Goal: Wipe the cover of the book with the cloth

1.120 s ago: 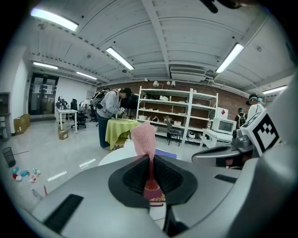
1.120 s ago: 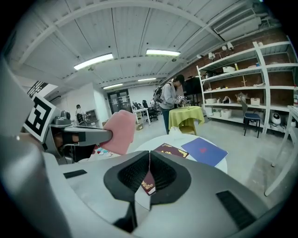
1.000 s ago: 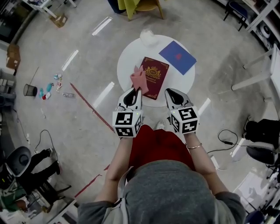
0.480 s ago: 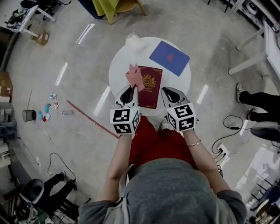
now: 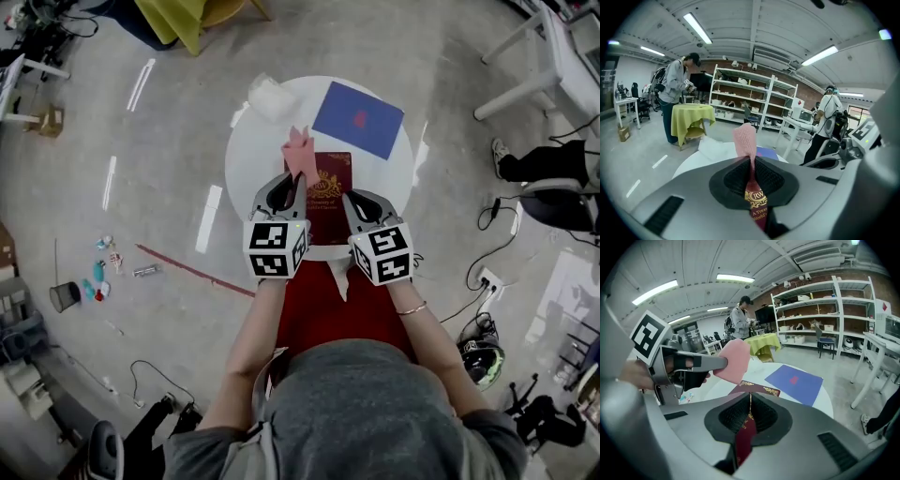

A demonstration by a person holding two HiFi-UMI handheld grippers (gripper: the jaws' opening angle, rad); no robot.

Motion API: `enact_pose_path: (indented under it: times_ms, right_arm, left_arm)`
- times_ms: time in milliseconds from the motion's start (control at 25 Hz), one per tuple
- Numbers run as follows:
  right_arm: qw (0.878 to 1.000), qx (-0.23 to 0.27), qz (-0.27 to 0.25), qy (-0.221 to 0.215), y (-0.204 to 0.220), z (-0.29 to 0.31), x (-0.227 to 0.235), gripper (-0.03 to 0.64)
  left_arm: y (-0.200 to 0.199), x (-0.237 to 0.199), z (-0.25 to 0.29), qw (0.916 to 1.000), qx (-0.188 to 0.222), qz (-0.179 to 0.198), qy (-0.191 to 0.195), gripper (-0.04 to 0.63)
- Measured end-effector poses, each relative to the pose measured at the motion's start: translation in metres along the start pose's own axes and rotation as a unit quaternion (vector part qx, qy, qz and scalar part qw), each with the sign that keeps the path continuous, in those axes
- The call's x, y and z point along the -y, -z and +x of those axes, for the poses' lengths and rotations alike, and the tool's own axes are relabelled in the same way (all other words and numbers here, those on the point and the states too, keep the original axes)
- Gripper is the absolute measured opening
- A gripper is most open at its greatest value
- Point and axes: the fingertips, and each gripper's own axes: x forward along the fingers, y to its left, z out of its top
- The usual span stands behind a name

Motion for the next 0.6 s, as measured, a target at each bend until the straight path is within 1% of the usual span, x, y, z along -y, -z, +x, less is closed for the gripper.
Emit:
enact_pose_path:
  times_ms: [120, 240, 440, 600]
  right_arm:
    - [1.0, -0.011, 0.015, 0.023, 0.006, 0.007, 0.0, 0.029]
    - [0.998, -0.021, 0.031, 0.049, 0.015, 0.009, 0.003, 0.029]
    - [0.994, -0.033, 0.056, 0.087, 0.032, 0.007, 0.015, 0.029]
    - [0.99, -0.035, 0.073, 0.112, 0.039, 0.004, 0.024, 0.029]
  left_arm:
    - [0.003, 0.0, 0.014, 0.9993, -0.015, 0.003, 0.035, 0.032]
    - [0.008, 0.007, 0.028, 0.9966, -0.031, 0.005, 0.077, 0.032]
    - [0.016, 0.033, 0.054, 0.9887, -0.057, 0.017, 0.137, 0.032]
    - [0.02, 0.053, 0.069, 0.9823, -0.074, 0.023, 0.171, 0.032]
